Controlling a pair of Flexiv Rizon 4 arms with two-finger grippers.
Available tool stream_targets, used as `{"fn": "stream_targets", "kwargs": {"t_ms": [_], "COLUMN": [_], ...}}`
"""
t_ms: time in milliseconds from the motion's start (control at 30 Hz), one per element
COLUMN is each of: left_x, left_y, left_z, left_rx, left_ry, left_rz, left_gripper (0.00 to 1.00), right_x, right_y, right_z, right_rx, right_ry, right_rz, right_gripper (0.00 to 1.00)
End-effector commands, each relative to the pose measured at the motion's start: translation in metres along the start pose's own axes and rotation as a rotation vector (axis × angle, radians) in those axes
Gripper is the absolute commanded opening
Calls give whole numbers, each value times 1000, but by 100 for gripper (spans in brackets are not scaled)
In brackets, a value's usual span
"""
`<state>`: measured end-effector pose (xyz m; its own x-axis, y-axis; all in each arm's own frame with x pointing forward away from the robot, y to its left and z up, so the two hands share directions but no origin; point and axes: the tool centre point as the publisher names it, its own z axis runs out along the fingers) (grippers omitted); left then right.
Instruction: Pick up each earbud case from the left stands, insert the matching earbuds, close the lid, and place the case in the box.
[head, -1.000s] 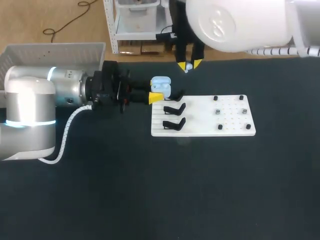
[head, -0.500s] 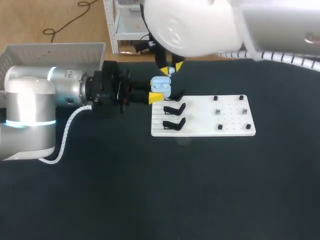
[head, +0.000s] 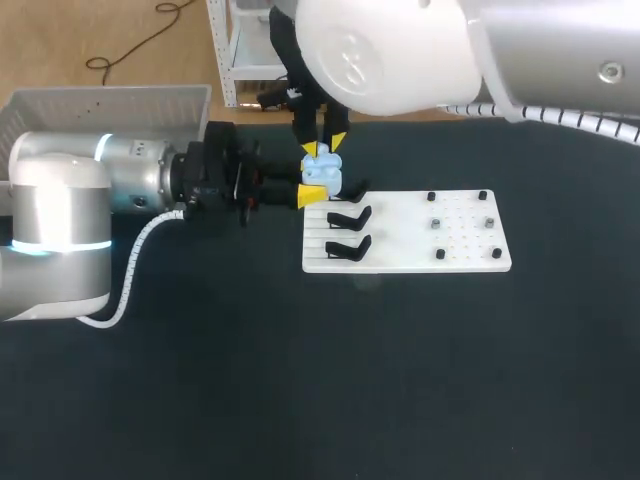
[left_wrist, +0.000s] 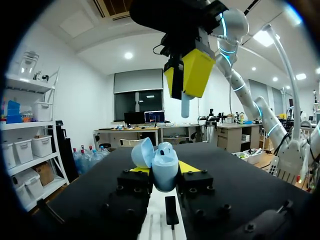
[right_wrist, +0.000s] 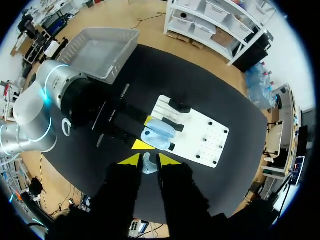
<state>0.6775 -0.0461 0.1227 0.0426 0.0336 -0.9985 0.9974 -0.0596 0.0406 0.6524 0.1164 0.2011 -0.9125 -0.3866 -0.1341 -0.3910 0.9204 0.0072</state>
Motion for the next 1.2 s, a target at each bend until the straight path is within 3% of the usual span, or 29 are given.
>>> {"fn": "stream_targets", "kwargs": {"t_ms": [33, 667, 1200], "left_x": [1, 1, 1], "left_y": [1, 1, 1], "left_z": [0, 0, 0], "left_rx": [2, 2, 2], "left_ry": [0, 0, 0], "left_rz": [0, 0, 0], "left_gripper": [0, 0, 0], "right_x": [0, -8, -9], "right_y": [5, 7, 1], "right_z": [6, 23, 21], "right_rx": [0, 16, 44], "right_ry": [-3, 8, -2], "right_rz": [-12, -51, -203], "right_gripper": [0, 0, 0]}}
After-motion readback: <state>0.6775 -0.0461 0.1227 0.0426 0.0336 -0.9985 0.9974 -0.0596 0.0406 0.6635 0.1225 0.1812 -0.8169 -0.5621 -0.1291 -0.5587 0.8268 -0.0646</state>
